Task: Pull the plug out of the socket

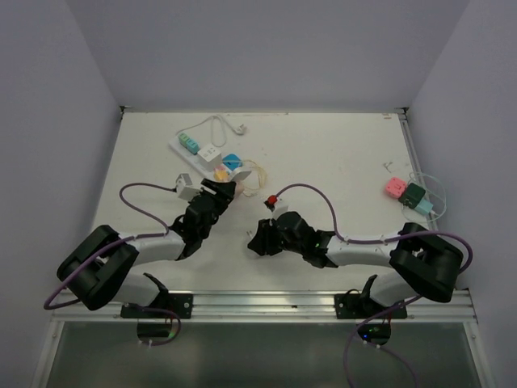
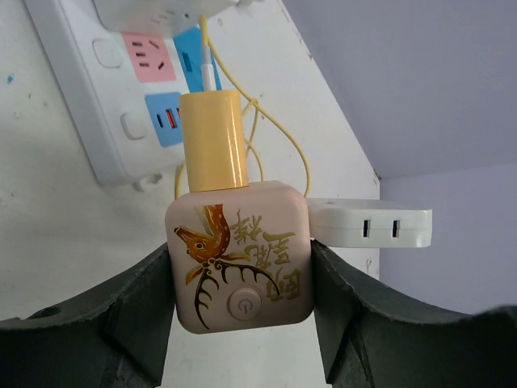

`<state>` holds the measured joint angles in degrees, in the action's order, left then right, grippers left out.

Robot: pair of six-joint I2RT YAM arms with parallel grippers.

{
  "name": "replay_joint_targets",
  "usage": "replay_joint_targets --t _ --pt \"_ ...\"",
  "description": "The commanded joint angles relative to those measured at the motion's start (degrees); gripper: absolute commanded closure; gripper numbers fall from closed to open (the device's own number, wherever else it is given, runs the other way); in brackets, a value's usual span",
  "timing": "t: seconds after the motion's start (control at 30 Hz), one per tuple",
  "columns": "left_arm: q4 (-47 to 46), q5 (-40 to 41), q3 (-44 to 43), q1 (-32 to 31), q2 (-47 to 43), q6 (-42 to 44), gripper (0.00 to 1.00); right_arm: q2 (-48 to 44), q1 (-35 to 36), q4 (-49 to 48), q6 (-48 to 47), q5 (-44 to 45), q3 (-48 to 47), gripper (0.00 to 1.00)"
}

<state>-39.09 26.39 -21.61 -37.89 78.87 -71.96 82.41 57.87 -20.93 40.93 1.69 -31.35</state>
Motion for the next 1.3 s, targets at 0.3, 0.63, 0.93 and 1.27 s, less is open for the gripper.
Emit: replay_joint_targets --t 0.3,0.63,0.93,1.27 --pt "-7.06 3.67 -0.63 0.27 -3.45 6.82 1.00 -6.91 0.06 19.91 -5.42 11.28 -5.46 1.00" --pt "6.29 -7.31 1.74 0.18 -15.75 15.09 1.00 -7.36 -15.13 25.77 -13.15 20.02 -8.20 1.00" --pt "13.95 -18.48 6.48 0.18 -24.10 18.00 1.00 2.83 -27.54 16.98 -19.66 17.03 -14.60 1.00" --pt "17.29 -20.68 10.44 0.27 -29.30 17.82 1.00 15.06 -37.64 7.41 -13.52 0.43 -19.19 0.97"
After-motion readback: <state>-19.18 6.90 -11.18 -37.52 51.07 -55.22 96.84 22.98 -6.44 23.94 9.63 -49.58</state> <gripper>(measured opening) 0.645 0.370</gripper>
